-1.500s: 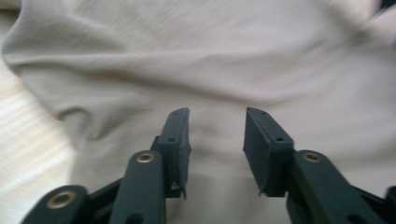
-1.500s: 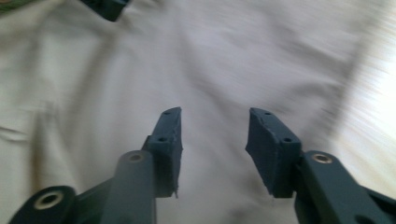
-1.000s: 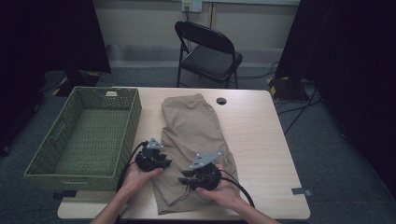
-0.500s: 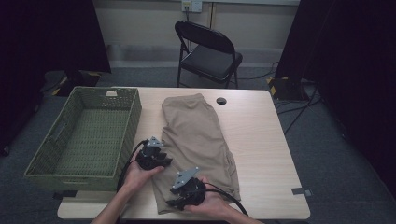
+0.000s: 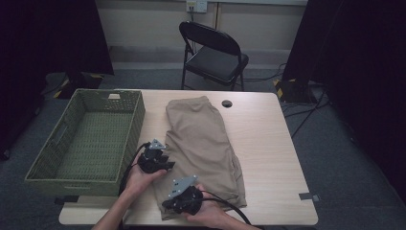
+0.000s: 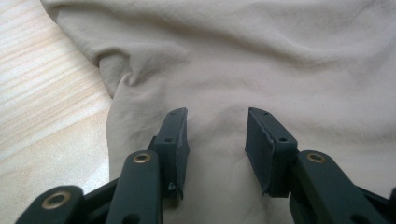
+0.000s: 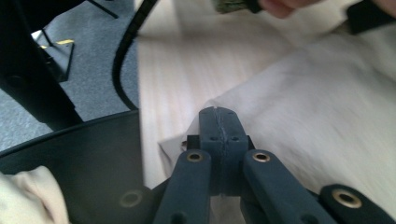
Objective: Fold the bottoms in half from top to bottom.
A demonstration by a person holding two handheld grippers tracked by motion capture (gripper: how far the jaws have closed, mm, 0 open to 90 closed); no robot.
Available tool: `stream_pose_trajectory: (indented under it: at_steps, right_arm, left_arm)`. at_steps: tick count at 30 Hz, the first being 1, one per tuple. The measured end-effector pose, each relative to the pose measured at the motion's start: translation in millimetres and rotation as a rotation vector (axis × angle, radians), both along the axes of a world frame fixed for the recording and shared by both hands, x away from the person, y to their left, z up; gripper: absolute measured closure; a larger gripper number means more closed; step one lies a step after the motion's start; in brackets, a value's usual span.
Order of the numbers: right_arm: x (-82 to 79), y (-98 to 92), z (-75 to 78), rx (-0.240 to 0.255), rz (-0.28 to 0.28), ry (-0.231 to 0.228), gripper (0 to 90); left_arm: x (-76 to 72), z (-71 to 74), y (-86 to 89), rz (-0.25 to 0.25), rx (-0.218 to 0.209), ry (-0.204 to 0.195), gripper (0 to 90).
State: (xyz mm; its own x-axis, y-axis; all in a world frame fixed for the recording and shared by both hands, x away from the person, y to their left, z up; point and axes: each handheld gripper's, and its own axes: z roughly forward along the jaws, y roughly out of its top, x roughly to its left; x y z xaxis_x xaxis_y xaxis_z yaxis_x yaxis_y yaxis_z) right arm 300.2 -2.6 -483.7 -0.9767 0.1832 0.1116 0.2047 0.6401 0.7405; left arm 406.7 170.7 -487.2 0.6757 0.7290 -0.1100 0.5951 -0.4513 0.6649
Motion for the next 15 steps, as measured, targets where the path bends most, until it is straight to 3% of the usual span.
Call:
stream_pose_trajectory:
  at_steps: [3, 6, 8, 11, 15]
  right_arm:
    - [-2.4, 3.0, -6.1, -0.017, 0.017, 0.027, 80.0]
    - [2.0, -3.4, -0.4, 0.012, -0.017, 0.070, 71.2]
    - [4.5, -10.5, 10.2, 0.029, -0.040, 0.045, 70.3]
    - [13.4, -26.1, 24.4, 0.061, -0.076, 0.044, 69.7]
    - [28.0, -55.4, 35.0, 0.047, -0.159, -0.013, 71.7]
  left_arm:
    - [-0.7, -0.7, -0.9, -0.006, 0.010, 0.005, 58.2]
    - [-0.8, -1.3, -0.5, -0.002, 0.001, 0.004, 58.0]
    - [-0.5, -1.4, -0.1, 0.000, -0.001, 0.004, 58.1]
    - [-0.9, -1.6, 0.0, 0.004, -0.001, 0.004, 58.1]
    - [-1.5, -1.8, 0.5, 0.011, 0.019, -0.016, 56.0]
